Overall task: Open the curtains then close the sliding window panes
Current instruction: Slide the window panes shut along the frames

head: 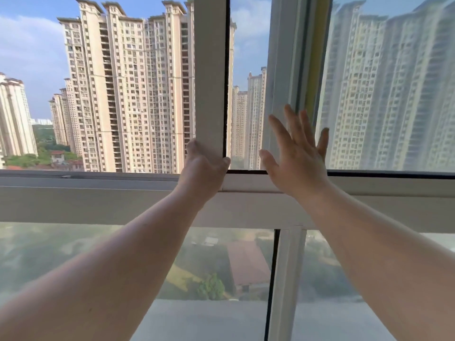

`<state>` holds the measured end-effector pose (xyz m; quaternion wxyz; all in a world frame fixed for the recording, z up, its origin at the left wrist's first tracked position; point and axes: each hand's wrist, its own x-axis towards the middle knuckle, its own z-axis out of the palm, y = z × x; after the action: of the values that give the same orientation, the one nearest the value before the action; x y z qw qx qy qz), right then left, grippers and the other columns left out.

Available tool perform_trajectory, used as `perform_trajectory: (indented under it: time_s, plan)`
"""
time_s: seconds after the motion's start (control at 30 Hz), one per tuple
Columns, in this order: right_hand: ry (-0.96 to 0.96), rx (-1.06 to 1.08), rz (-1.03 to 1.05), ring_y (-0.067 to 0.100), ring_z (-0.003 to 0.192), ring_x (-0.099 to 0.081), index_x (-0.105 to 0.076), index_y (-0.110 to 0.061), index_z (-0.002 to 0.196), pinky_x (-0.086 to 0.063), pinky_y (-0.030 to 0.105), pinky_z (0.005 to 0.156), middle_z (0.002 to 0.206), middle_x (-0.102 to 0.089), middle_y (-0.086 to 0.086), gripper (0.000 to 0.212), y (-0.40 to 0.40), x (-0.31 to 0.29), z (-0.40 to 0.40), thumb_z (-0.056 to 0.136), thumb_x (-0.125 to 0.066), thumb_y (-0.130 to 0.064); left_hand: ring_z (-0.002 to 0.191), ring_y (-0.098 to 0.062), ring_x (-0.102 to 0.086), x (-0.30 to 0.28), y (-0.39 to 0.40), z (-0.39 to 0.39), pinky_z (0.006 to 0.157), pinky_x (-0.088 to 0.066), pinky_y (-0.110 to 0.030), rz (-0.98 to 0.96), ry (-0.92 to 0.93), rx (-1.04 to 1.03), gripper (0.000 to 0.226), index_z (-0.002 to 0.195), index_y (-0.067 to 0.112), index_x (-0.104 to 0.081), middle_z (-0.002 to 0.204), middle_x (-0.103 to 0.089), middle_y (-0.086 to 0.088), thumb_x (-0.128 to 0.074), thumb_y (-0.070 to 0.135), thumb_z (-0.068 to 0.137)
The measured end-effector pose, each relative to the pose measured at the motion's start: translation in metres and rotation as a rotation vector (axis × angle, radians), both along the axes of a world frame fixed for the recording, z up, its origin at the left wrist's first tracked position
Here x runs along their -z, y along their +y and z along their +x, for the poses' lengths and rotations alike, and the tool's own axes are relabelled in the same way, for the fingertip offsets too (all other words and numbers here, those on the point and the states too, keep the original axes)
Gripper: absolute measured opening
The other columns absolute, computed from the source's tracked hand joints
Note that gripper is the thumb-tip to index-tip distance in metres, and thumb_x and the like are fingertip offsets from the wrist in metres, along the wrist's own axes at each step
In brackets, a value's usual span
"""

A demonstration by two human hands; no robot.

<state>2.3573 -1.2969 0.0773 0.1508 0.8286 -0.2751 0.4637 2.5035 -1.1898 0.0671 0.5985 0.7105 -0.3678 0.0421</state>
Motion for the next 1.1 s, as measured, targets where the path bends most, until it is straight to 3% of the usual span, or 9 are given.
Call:
perform_trajectory:
  time_s: [0.1, 0.2, 0.27, 0.33, 0.43, 0.5, 0.73, 0.93, 1.1]
  plan:
    - [0.05, 0.045, -0.006, 0.02, 0.144, 0.019, -0.009, -0.034, 0.148, 0.013, 0.057, 0.11, 0.16, 0.008, -0.005, 0.064, -0.017, 0.001, -0.019, 0.093, -0.035, -0.052, 0.097, -0.027, -0.053, -0.001, -0.019, -0.014, 0.079, -0.044, -0.032, 0.131, -0.025, 0.004, 0.068, 0.136, 0.022, -0.021, 0.121, -0.048, -0.005, -0.058, 0.038, 0.082]
    - [0.086, 0.075, -0.033, 0.019, 0.142, 0.024, -0.006, -0.035, 0.149, 0.014, 0.059, 0.109, 0.159, 0.011, -0.006, 0.065, -0.033, 0.004, -0.036, 0.092, -0.031, -0.054, 0.072, -0.015, -0.049, 0.001, -0.029, -0.03, 0.056, -0.037, -0.021, 0.103, 0.0, 0.003, 0.061, 0.129, 0.018, -0.026, 0.102, -0.049, -0.002, -0.058, 0.039, 0.082]
    - [0.103, 0.091, -0.047, 0.02, 0.141, 0.025, -0.004, -0.034, 0.149, 0.013, 0.06, 0.109, 0.159, 0.012, -0.005, 0.065, -0.044, 0.007, -0.048, 0.092, -0.029, -0.055, 0.093, -0.03, -0.053, 0.004, -0.037, -0.041, 0.071, -0.036, -0.024, 0.079, -0.07, -0.001, 0.071, 0.136, 0.014, -0.021, 0.119, -0.05, -0.015, -0.058, 0.04, 0.082]
    - [0.111, 0.102, -0.052, 0.02, 0.141, 0.025, -0.004, -0.032, 0.149, 0.013, 0.062, 0.109, 0.159, 0.012, -0.005, 0.066, -0.055, 0.011, -0.061, 0.093, -0.028, -0.055, 0.103, -0.032, -0.052, 0.007, -0.045, -0.056, 0.072, -0.036, -0.023, 0.062, -0.095, 0.017, 0.07, 0.136, 0.014, -0.02, 0.125, -0.048, -0.016, -0.058, 0.04, 0.083]
    - [0.102, 0.097, -0.057, 0.022, 0.142, 0.022, -0.004, -0.031, 0.15, 0.015, 0.062, 0.108, 0.159, 0.011, -0.004, 0.067, -0.067, 0.014, -0.074, 0.093, -0.031, -0.053, 0.068, -0.011, -0.048, 0.003, -0.056, -0.074, 0.033, -0.032, -0.006, 0.034, 0.01, 0.022, 0.054, 0.124, 0.022, -0.027, 0.088, -0.049, 0.007, -0.058, 0.038, 0.083]
    - [0.094, 0.1, -0.058, 0.023, 0.143, 0.021, -0.005, -0.031, 0.15, 0.014, 0.062, 0.108, 0.16, 0.009, -0.004, 0.066, -0.074, 0.014, -0.082, 0.093, -0.031, -0.053, 0.063, -0.007, -0.043, 0.004, -0.063, -0.081, 0.024, -0.026, -0.008, 0.017, 0.015, 0.042, 0.053, 0.123, 0.021, -0.028, 0.078, -0.04, 0.013, -0.059, 0.037, 0.084]
    - [0.024, 0.08, -0.07, 0.024, 0.145, 0.012, -0.017, -0.027, 0.149, 0.008, 0.064, 0.108, 0.16, -0.001, -0.001, 0.063, -0.091, 0.019, -0.105, 0.093, -0.034, -0.05, 0.063, -0.002, -0.038, 0.008, -0.082, -0.102, 0.029, -0.032, -0.011, 0.056, -0.069, 0.064, 0.053, 0.126, 0.022, -0.023, 0.077, -0.031, 0.017, -0.055, 0.038, 0.087]
    - [0.019, 0.066, -0.137, 0.026, 0.145, 0.009, -0.018, -0.025, 0.149, 0.01, 0.063, 0.108, 0.16, -0.005, 0.003, 0.062, -0.1, 0.024, -0.103, 0.093, -0.032, -0.049, 0.067, -0.005, -0.045, 0.01, -0.083, -0.099, 0.04, -0.032, -0.016, 0.048, -0.052, 0.06, 0.048, 0.12, 0.019, -0.026, 0.08, -0.041, 0.011, -0.054, 0.039, 0.087]
    - [-0.009, 0.062, -0.163, 0.028, 0.145, 0.006, -0.017, -0.025, 0.148, 0.011, 0.064, 0.107, 0.16, -0.006, 0.004, 0.061, -0.106, 0.026, -0.102, 0.094, -0.03, -0.049, 0.072, -0.005, -0.045, 0.01, -0.083, -0.103, 0.042, -0.034, -0.013, 0.04, -0.054, 0.094, 0.055, 0.124, 0.02, -0.023, 0.097, -0.044, 0.001, -0.056, 0.041, 0.085]
